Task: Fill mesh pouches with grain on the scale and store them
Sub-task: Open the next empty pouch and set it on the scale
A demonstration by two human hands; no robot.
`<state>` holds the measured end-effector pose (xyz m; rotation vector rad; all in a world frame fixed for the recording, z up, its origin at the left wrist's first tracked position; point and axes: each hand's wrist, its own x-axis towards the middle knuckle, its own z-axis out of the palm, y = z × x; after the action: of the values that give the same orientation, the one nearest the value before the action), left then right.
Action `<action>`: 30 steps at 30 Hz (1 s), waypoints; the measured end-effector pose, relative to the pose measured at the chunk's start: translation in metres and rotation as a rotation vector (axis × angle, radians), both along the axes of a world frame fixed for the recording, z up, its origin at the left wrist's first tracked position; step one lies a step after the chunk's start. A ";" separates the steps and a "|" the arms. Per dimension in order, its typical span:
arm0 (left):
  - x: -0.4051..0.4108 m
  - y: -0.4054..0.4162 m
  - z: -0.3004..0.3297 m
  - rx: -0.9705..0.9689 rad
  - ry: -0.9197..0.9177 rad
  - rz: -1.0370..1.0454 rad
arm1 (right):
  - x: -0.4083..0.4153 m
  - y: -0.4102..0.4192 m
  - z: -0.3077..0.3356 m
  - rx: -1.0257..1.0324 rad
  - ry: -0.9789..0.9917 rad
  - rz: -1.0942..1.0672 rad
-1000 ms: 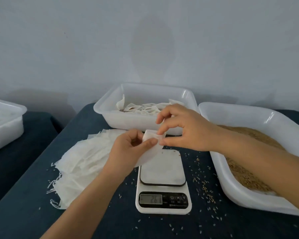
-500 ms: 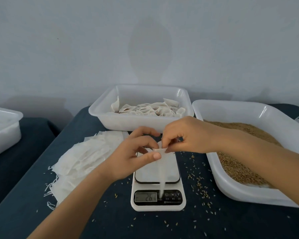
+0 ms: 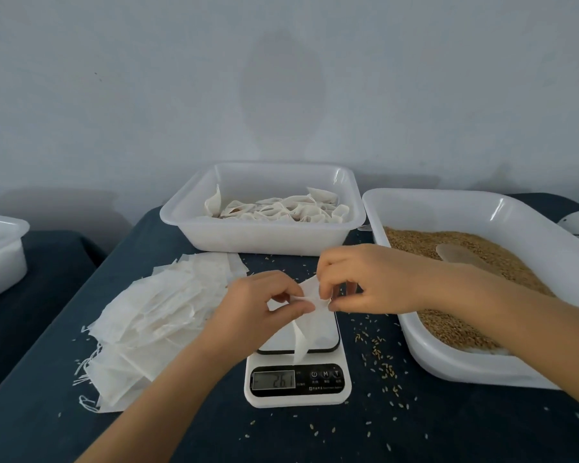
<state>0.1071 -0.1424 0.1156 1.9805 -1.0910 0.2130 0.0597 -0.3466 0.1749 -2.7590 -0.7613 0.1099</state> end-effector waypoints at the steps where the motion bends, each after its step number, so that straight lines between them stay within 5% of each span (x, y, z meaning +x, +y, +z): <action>1: -0.001 -0.002 -0.001 -0.015 -0.025 0.022 | -0.001 -0.001 -0.003 0.020 0.010 -0.019; 5: -0.004 -0.007 -0.006 -0.072 -0.046 0.073 | -0.009 -0.011 -0.009 0.166 0.030 -0.126; 8: -0.003 -0.009 -0.008 -0.069 -0.080 0.075 | -0.006 -0.049 -0.007 0.283 -0.011 -0.400; 10: -0.004 -0.011 -0.009 -0.063 -0.106 0.076 | -0.002 -0.093 -0.008 0.088 0.001 -0.679; 14: -0.004 -0.017 -0.012 -0.056 -0.129 0.059 | -0.012 -0.165 -0.024 -0.527 0.384 -1.034; 19: -0.009 -0.031 -0.015 -0.029 -0.133 0.039 | -0.035 -0.193 -0.046 -0.620 0.490 -1.072; 27: -0.012 -0.032 -0.015 -0.023 -0.123 0.022 | -0.039 -0.205 -0.026 -0.331 0.192 -0.952; 30: -0.010 -0.027 -0.016 -0.030 -0.097 0.045 | -0.051 -0.210 0.011 -0.285 0.326 -0.834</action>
<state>0.0972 -0.1691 0.0996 1.9867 -1.0987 0.3510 0.0085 -0.5569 0.1858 -2.9543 0.5347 0.5008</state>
